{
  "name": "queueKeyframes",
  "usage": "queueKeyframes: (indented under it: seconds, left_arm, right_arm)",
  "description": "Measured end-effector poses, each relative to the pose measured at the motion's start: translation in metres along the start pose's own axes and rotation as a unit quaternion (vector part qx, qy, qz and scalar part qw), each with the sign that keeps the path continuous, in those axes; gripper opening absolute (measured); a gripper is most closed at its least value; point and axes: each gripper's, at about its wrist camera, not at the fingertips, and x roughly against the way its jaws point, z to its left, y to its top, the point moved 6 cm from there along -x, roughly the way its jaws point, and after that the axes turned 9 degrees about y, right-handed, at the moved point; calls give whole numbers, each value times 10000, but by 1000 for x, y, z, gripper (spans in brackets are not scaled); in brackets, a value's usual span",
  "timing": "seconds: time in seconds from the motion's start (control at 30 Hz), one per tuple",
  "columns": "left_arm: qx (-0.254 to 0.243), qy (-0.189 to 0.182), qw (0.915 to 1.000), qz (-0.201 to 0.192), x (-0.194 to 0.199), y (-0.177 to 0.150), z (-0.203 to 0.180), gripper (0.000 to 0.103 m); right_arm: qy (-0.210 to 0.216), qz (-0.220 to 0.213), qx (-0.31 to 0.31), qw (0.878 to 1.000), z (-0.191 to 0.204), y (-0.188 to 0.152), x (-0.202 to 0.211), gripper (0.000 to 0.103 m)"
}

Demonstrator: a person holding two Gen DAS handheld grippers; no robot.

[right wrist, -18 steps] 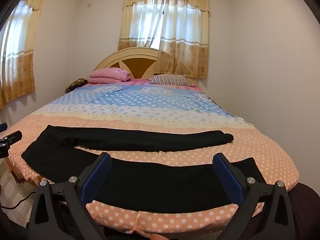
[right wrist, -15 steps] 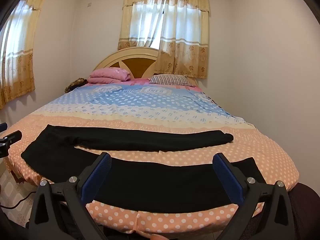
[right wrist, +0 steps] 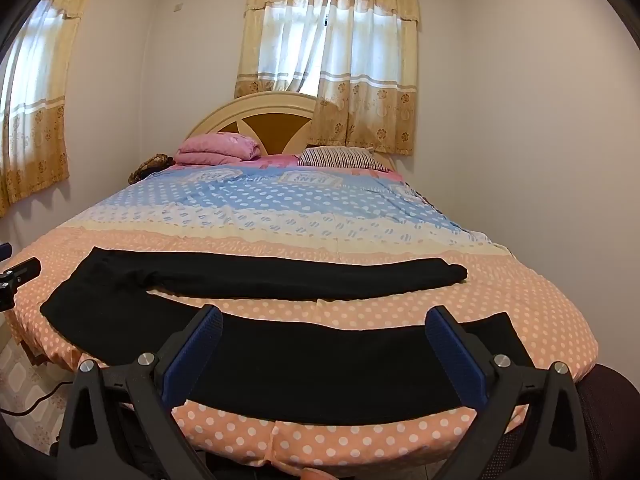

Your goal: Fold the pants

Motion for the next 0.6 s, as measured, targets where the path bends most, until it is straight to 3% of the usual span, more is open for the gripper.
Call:
queueKeyframes:
  seconds: [0.6]
  left_arm:
    - [5, 20, 10000, -17, 0, 0, -1, 103]
  right_arm:
    - [-16, 34, 17, 10000, 0, -4, -5, 102]
